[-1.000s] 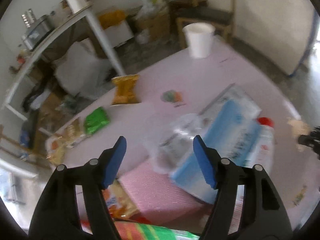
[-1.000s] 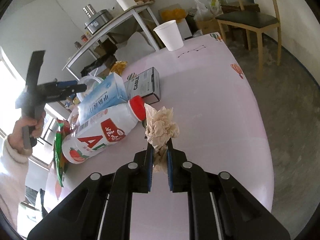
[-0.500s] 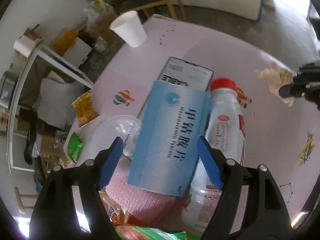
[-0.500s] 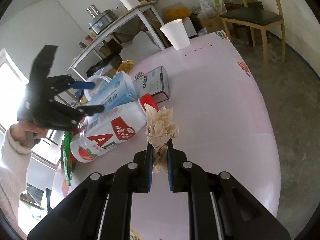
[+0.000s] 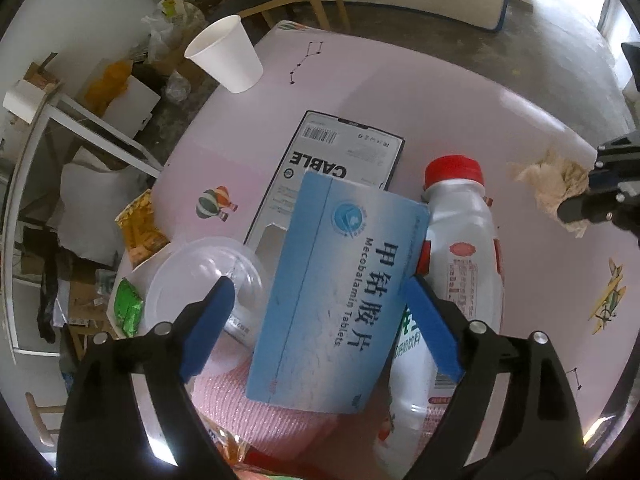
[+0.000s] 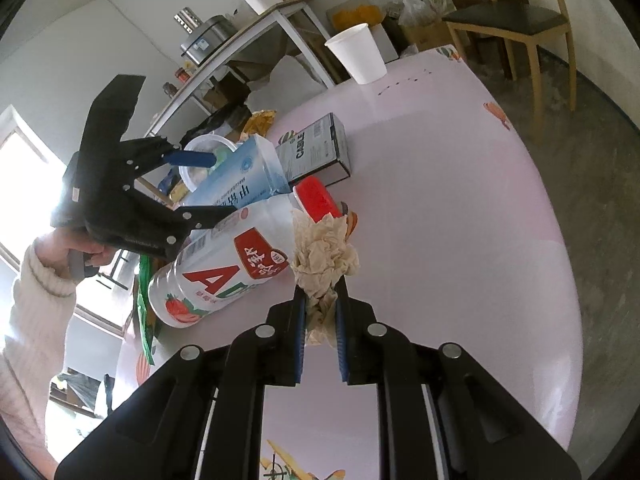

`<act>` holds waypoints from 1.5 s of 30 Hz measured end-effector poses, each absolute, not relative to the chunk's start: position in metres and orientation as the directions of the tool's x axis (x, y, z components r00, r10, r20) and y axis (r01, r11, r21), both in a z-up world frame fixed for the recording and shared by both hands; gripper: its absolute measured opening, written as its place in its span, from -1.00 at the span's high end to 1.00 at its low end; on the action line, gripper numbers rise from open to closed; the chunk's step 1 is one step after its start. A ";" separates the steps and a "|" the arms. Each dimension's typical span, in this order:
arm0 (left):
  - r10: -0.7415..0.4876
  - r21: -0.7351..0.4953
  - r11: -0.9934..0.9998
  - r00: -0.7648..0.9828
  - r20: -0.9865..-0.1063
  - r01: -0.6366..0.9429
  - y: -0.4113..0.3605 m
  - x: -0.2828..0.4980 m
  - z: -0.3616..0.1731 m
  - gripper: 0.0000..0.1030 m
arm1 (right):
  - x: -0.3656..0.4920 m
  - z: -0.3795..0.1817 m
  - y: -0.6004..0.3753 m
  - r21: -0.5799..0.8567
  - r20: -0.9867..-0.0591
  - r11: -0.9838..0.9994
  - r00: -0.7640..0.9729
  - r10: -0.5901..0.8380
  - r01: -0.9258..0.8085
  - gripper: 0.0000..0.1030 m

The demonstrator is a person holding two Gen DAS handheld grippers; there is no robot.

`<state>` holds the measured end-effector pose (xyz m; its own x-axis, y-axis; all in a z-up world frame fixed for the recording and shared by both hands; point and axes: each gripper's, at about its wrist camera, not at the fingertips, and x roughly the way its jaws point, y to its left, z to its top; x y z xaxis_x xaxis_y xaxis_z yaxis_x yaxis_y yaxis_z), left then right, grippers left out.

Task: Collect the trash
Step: 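Lift the tissue with the right gripper while the left gripper grasps the blue medicine box, then carry tissue and box to the blue basket and open both grippers over it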

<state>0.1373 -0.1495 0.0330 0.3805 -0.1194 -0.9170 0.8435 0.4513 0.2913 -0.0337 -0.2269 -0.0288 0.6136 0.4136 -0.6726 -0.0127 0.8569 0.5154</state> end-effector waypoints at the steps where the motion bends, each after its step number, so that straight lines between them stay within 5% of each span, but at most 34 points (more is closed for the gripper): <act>1: -0.123 0.280 0.451 0.370 -0.921 0.848 -0.150 0.138 0.033 -0.61 | -0.033 -0.029 -0.226 0.517 -0.673 0.856 0.612 0.416 -0.013 0.72; 14: -0.149 0.054 0.446 0.134 -0.980 0.894 -0.149 0.146 0.021 -0.61 | -0.037 -0.036 -0.215 0.555 -0.664 0.832 0.594 0.453 -0.014 0.70; 18: -0.062 0.119 0.369 0.152 -0.986 0.922 -0.151 0.133 0.002 -0.64 | -0.040 -0.039 -0.212 0.560 -0.667 0.829 0.587 0.460 -0.013 0.70; 29: -0.086 0.137 0.347 0.177 -0.980 0.928 -0.152 0.105 0.010 -0.46 | -0.041 -0.037 -0.218 0.572 -0.659 0.820 0.601 0.452 0.010 0.70; 36: -0.196 0.159 0.461 0.275 -0.941 0.873 -0.132 0.110 0.077 -0.46 | -0.064 -0.019 -0.232 0.583 -0.631 0.812 0.643 0.435 0.022 0.70; 41: -0.389 0.048 0.512 0.282 -0.877 0.857 -0.126 0.076 0.144 -0.46 | -0.130 0.013 -0.269 0.617 -0.565 0.784 0.733 0.378 0.071 0.70; 45: -0.543 -0.089 0.508 0.239 -0.805 0.857 -0.146 0.001 0.172 -0.46 | -0.230 0.024 -0.305 0.566 -0.616 0.797 0.751 0.240 0.210 0.70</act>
